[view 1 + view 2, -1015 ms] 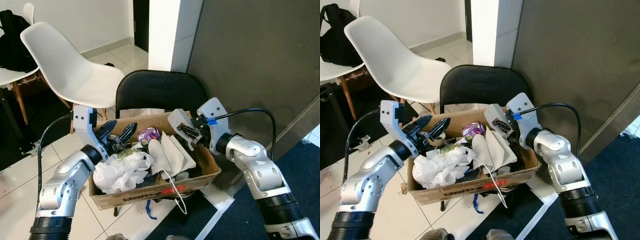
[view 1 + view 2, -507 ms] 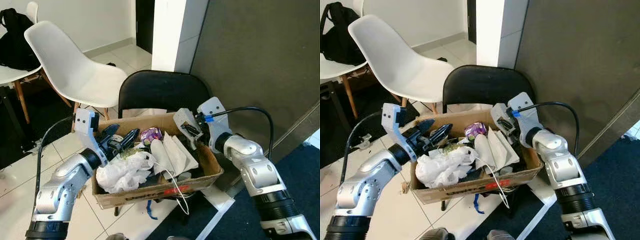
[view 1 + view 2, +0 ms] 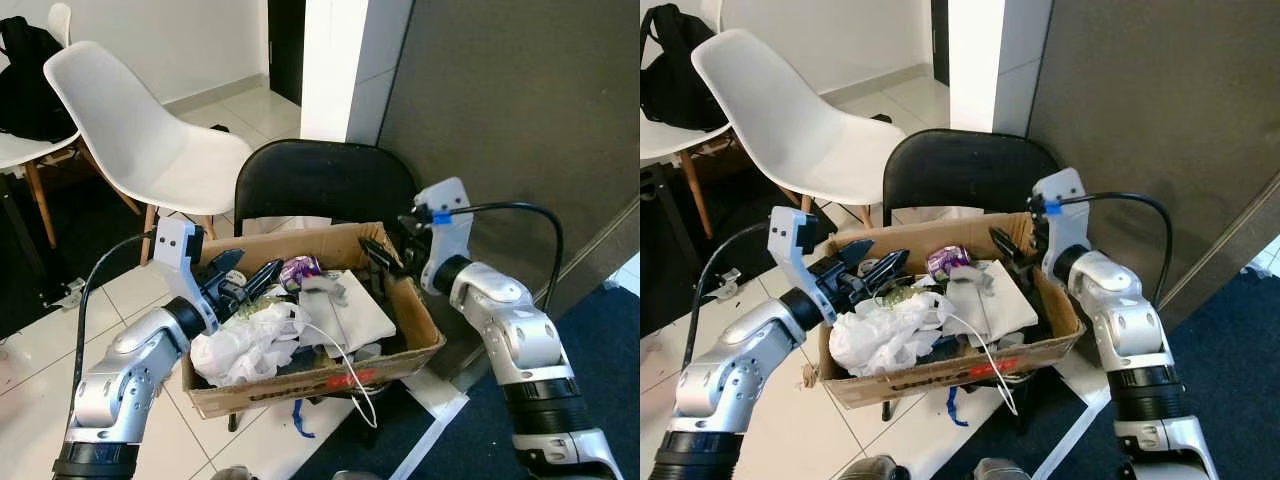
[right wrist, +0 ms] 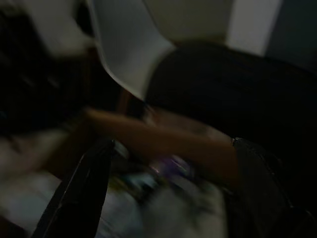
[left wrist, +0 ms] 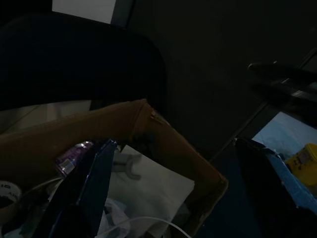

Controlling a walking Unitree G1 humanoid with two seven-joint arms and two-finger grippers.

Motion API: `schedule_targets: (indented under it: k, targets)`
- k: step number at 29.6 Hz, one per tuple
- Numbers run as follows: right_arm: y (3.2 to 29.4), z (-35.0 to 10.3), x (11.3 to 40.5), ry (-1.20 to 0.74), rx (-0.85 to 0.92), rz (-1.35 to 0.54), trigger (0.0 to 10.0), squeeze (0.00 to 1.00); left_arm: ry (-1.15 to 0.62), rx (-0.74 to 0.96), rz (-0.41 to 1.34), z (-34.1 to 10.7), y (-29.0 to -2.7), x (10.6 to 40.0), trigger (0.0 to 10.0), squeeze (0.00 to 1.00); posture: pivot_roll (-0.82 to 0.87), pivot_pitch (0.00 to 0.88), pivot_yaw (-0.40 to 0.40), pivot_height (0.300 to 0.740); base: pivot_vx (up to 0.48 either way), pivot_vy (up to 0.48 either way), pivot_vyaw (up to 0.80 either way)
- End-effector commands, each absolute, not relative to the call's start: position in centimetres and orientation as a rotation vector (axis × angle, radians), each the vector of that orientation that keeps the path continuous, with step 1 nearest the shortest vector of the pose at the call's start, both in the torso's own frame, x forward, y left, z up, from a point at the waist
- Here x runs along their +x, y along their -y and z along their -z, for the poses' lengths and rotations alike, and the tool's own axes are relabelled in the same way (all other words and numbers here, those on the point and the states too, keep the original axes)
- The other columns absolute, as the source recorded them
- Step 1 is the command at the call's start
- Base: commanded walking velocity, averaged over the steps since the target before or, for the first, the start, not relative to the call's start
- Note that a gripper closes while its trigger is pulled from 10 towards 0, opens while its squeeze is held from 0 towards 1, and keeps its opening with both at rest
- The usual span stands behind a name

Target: Picking trash to rubbish bin

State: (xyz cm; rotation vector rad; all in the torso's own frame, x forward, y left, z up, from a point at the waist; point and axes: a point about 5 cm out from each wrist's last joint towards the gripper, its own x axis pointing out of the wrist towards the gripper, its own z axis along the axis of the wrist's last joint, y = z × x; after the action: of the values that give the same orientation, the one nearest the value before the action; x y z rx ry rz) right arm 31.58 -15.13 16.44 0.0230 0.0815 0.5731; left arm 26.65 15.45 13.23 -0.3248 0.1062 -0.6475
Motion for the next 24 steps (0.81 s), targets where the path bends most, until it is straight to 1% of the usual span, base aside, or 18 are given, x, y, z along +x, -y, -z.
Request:
schedule_targets:
  k: [1,3,10,14,24]
  targets:
    - [15.1,-17.3,31.6,-0.052,0.06,-0.592,10.0,0.0,-0.113,-0.312,0.636,-13.2,-15.4,26.8,10.0,0.0,-0.04,0.0,-0.023,0.74,0.0,0.0,0.0]
    - [14.7,-17.3,31.3,-0.04,0.108,-0.611,10.0,0.0,-0.095,-0.291,0.613,-13.3,-15.5,27.0,10.0,0.0,-0.04,0.0,-0.022,0.74,0.0,0.0,0.0]
    - [14.2,-16.6,31.1,-0.059,0.106,-0.623,10.0,0.0,-0.103,-0.257,0.604,-13.2,-15.4,27.1,10.0,0.0,-0.04,0.0,-0.024,0.74,0.0,0.0,0.0]
    - [13.7,-16.2,30.8,-0.074,0.102,-0.645,10.0,0.0,-0.105,-0.218,0.591,-13.1,-15.3,27.3,10.0,0.0,-0.04,0.0,-0.024,0.74,-0.297,0.0,0.0]
    - [13.3,-15.9,30.6,-0.083,0.086,-0.66,10.0,0.0,-0.093,-0.207,0.592,-13.2,-14.9,27.4,10.0,0.0,-0.05,0.0,-0.027,0.74,-0.345,0.0,0.0]
